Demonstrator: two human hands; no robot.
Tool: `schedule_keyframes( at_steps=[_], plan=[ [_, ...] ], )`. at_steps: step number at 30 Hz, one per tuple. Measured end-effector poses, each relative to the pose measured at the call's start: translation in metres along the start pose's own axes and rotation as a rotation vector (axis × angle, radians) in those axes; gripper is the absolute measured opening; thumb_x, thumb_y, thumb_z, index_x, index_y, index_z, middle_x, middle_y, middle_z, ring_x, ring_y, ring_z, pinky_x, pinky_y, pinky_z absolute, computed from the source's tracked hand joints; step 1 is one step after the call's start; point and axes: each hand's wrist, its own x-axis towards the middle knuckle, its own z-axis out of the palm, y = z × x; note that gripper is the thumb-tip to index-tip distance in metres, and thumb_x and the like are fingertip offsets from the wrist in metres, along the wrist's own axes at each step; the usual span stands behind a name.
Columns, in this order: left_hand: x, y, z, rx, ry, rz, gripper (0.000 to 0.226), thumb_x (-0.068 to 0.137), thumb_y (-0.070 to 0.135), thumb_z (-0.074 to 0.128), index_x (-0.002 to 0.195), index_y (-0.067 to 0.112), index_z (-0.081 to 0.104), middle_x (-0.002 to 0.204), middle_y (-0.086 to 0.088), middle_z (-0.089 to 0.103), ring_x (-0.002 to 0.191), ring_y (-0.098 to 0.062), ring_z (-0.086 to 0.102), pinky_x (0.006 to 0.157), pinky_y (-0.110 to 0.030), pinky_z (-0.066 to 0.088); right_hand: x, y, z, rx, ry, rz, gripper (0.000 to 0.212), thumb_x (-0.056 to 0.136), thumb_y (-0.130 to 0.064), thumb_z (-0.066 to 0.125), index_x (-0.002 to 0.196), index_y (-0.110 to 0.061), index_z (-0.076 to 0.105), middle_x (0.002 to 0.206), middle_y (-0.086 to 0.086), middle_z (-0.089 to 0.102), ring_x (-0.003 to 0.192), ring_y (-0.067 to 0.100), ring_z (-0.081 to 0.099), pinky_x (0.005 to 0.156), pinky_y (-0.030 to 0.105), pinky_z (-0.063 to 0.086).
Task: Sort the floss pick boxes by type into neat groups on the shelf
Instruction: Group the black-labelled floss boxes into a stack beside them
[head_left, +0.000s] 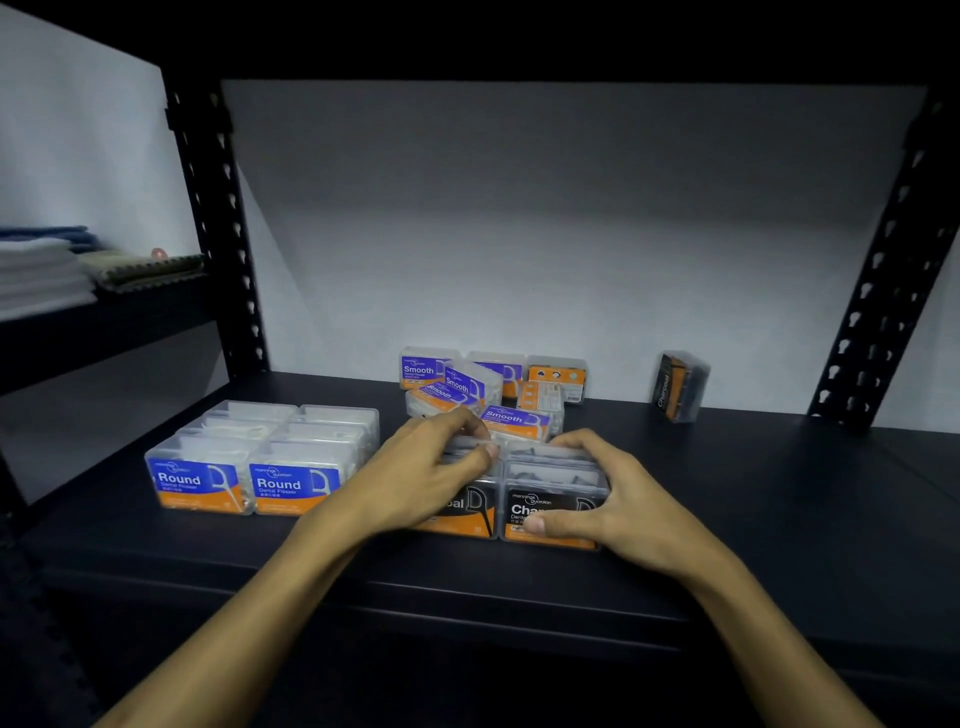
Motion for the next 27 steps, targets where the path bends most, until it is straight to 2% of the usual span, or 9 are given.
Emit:
schedule_keyframes(
  at_steps=[2, 6, 10, 14, 18, 20, 23, 25, 27],
  plan=[
    [0.000, 0.002, -0.001, 0.017, -0.016, 0.010, 0.023, 0.094, 0.051, 0.053, 0.105, 0.032, 0.059, 0.101, 0.016, 0.069, 0.094, 0.002, 0.063, 0.083, -0.026, 0.050, 0.000, 0.000, 0.000, 0.000, 0.004, -0.008, 0.065, 0.066, -0.026, 0.093, 0.120, -0.031, 0.057, 0.114, -0.011, 0.073, 0.103, 0.006, 0.071, 0.093, 0.029, 0.057],
    [0.002, 0.005, -0.007, 0.088, -0.067, 0.022, 0.029, 0.094, 0.054, 0.051, 0.110, 0.032, 0.059, 0.118, 0.017, 0.067, 0.096, 0.001, 0.063, 0.084, -0.028, 0.052, 0.000, 0.002, -0.001, -0.009, -0.001, -0.008, 0.068, 0.065, -0.029, 0.094, 0.121, -0.033, 0.056, 0.116, -0.011, 0.072, 0.104, 0.005, 0.070, 0.094, 0.030, 0.057],
    [0.002, 0.008, -0.011, 0.113, -0.091, 0.011, 0.029, 0.094, 0.055, 0.051, 0.109, 0.032, 0.059, 0.104, 0.016, 0.068, 0.090, 0.001, 0.059, 0.079, -0.022, 0.045, 0.000, 0.001, -0.001, -0.019, -0.003, -0.022, 0.067, 0.064, -0.030, 0.094, 0.119, -0.035, 0.056, 0.115, -0.016, 0.071, 0.104, 0.004, 0.070, 0.094, 0.029, 0.057],
    [0.001, 0.008, -0.010, 0.096, -0.098, 0.005, 0.031, 0.095, 0.054, 0.051, 0.114, 0.031, 0.059, 0.110, 0.013, 0.069, 0.096, -0.002, 0.062, 0.081, -0.022, 0.046, -0.001, 0.000, -0.001, -0.025, -0.002, -0.021, 0.066, 0.064, -0.030, 0.094, 0.118, -0.036, 0.057, 0.114, -0.016, 0.072, 0.104, 0.003, 0.070, 0.096, 0.030, 0.056],
    [0.002, 0.008, -0.012, 0.110, -0.136, 0.016, 0.036, 0.095, 0.059, 0.045, 0.114, 0.032, 0.059, 0.106, 0.016, 0.067, 0.093, 0.002, 0.060, 0.080, -0.021, 0.045, -0.003, 0.003, -0.001, -0.029, 0.005, -0.016, 0.080, 0.060, -0.050, 0.093, 0.128, -0.039, 0.051, 0.124, -0.014, 0.066, 0.108, 0.001, 0.067, 0.098, 0.030, 0.054],
    [0.004, 0.009, -0.017, 0.135, -0.143, 0.024, 0.051, 0.092, 0.070, 0.034, 0.117, 0.034, 0.061, 0.106, 0.018, 0.064, 0.097, 0.002, 0.056, 0.085, -0.025, 0.044, -0.006, 0.000, -0.003, -0.001, 0.007, 0.004, 0.086, 0.064, -0.069, 0.079, 0.137, -0.045, 0.041, 0.126, -0.021, 0.060, 0.111, -0.005, 0.063, 0.100, 0.026, 0.049],
    [0.012, 0.016, -0.027, 0.111, -0.118, -0.010, 0.065, 0.091, 0.073, 0.024, 0.129, 0.035, 0.061, 0.121, 0.019, 0.063, 0.111, -0.006, 0.053, 0.100, -0.033, 0.041, -0.007, 0.001, -0.013, 0.133, 0.100, 0.034, 0.074, 0.070, -0.088, 0.045, 0.135, -0.051, 0.043, 0.120, -0.016, 0.064, 0.112, -0.001, 0.062, 0.107, 0.036, 0.043],
    [0.020, 0.024, -0.033, 0.106, -0.108, -0.005, 0.061, 0.095, 0.067, 0.026, 0.128, 0.030, 0.062, 0.120, 0.013, 0.067, 0.109, -0.008, 0.058, 0.097, -0.032, 0.043, -0.004, 0.007, -0.025, 0.149, 0.233, 0.063, 0.064, 0.077, -0.088, 0.035, 0.129, -0.052, 0.047, 0.122, -0.011, 0.065, 0.111, 0.007, 0.063, 0.107, 0.041, 0.044],
    [0.031, 0.033, -0.036, 0.122, -0.128, 0.018, 0.050, 0.099, 0.059, 0.031, 0.124, 0.030, 0.063, 0.113, 0.011, 0.068, 0.102, -0.007, 0.059, 0.090, -0.030, 0.044, 0.001, 0.024, -0.039, 0.027, 0.359, 0.132, 0.063, 0.090, -0.075, 0.040, 0.141, -0.041, 0.043, 0.132, -0.005, 0.059, 0.120, 0.014, 0.057, 0.106, 0.038, 0.042]
  ],
)
